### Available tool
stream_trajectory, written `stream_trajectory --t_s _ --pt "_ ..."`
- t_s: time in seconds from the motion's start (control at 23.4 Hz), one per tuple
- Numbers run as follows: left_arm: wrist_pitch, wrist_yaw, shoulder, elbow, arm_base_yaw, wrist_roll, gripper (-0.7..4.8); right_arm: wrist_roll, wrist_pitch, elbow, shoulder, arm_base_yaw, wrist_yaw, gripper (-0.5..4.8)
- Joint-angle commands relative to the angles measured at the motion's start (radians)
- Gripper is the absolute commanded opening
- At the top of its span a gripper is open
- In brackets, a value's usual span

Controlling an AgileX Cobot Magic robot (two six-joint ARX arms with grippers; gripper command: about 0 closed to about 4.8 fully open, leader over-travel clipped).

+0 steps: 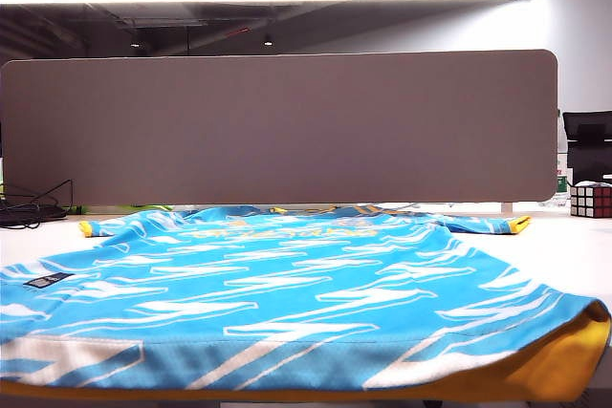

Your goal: Fold the bottom side of the soccer jersey horizontally towards the center, about one-third of the way, then fold the sleeve back towards the center, creating a straight line along the edge of the the soccer jersey, and finally fold the bottom of the soccer jersey up towards the top, creating a neat rectangle.

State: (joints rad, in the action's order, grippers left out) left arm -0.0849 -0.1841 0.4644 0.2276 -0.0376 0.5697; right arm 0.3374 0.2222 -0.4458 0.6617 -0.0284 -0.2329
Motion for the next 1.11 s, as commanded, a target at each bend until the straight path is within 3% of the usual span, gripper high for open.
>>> stream_trajectory --t_s 0.04,0.09,0.3,0.43,0.51,0.64,0.68,0.73,0.9,1.11 --pt "-0.09 -0.051 0.19 0.134 -0.012 -0.151 -0.06 -0.06 0.116 -0.095 0.174 0.0 -0.09 -0.09" --pt "-0.128 -0.1 0.286 0.193 -0.026 -0.216 -0.06 -0.092 0.152 -0.127 0.247 0.001 -0.089 -0.08" --pt "-0.227 -0.241 0.517 0.334 -0.098 -0.354 0.04 -0.173 0.217 -0.155 0.378 0.0 -0.143 0.06" --pt "-0.3 -0.301 0.632 0.408 -0.15 -0.415 1.0 -0.19 0.254 -0.155 0.441 0.0 -0.189 0.49" --pt "-0.343 -0.311 0.687 0.44 -0.169 -0.447 1.55 -0.193 0.273 -0.155 0.467 0.0 -0.198 0.98" --pt "-0.401 -0.308 0.764 0.472 -0.172 -0.469 1.94 -0.192 0.283 -0.155 0.502 0.0 -0.209 1.85" --pt "-0.404 -0.309 0.781 0.472 -0.172 -0.468 2.02 -0.192 0.282 -0.155 0.509 0.0 -0.213 1.92" --pt "-0.416 -0.31 0.803 0.473 -0.172 -0.468 2.47 -0.191 0.278 -0.155 0.52 0.0 -0.218 2.14" --pt "-0.445 -0.31 0.838 0.473 -0.169 -0.487 3.2 -0.19 0.266 -0.155 0.541 0.0 -0.217 2.32" --pt "-0.472 -0.257 0.848 0.473 -0.169 -0.518 3.24 -0.177 0.232 -0.155 0.6 0.001 -0.28 2.67"
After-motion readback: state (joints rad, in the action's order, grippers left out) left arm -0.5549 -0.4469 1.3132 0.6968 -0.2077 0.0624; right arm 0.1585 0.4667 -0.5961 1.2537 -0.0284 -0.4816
